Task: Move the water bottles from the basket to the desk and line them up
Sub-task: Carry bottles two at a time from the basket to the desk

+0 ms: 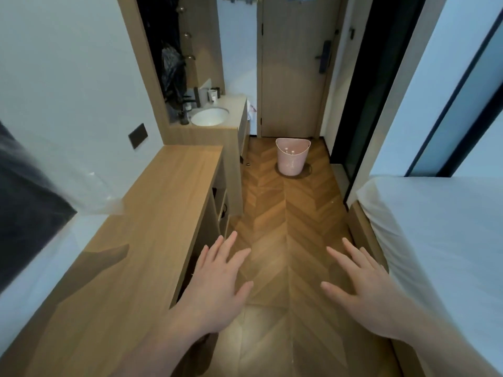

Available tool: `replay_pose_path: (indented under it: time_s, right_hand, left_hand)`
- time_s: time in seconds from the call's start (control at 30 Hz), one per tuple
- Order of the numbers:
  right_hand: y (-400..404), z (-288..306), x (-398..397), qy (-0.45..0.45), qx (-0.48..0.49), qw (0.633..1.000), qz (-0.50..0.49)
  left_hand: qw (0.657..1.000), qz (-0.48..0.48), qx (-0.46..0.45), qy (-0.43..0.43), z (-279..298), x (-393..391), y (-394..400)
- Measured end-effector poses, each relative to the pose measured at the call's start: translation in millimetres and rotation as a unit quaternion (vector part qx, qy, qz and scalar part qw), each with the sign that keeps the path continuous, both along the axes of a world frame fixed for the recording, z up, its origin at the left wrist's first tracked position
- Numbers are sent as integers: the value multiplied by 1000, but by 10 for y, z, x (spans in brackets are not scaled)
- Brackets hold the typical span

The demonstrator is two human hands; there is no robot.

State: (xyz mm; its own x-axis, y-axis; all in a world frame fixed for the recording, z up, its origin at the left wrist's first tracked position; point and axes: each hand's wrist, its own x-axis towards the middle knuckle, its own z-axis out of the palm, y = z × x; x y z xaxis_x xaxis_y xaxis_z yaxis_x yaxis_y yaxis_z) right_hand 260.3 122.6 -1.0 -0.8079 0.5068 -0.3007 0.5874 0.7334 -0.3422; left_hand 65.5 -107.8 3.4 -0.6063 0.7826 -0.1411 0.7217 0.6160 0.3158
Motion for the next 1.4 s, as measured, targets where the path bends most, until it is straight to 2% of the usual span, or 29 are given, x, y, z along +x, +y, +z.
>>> replay_pose_path:
  time_s: [0.17, 0.4, 0.7, 0.9, 1.17, 1.4]
  right_hand:
    - [685, -77, -432, 10, -8, 1000, -12]
    - [1777, -279, -1186, 9, -9, 1000, 6]
    - [2928, -30, -2213, 3, -25, 998, 63]
    - [3516, -37, -2985, -2, -26, 996, 85]
    - [4343, -175, -4140, -23, -19, 998, 61]
    - [5049, -308, -4895, -32, -20, 999, 5]
  left_hand:
    - [1000, -11, -17, 12, -93, -504, 715]
    - [998, 26, -50, 37, -168, -1205, 1748]
    - [995, 80, -53, 26, -59, -1914, 2780]
    - [994, 95, -42, 27, -122, -2685, 3339]
    - [997, 64, -45, 16, -314, -3949, 4235]
    - [999, -5, -43, 27, -322, -5022, 5138]
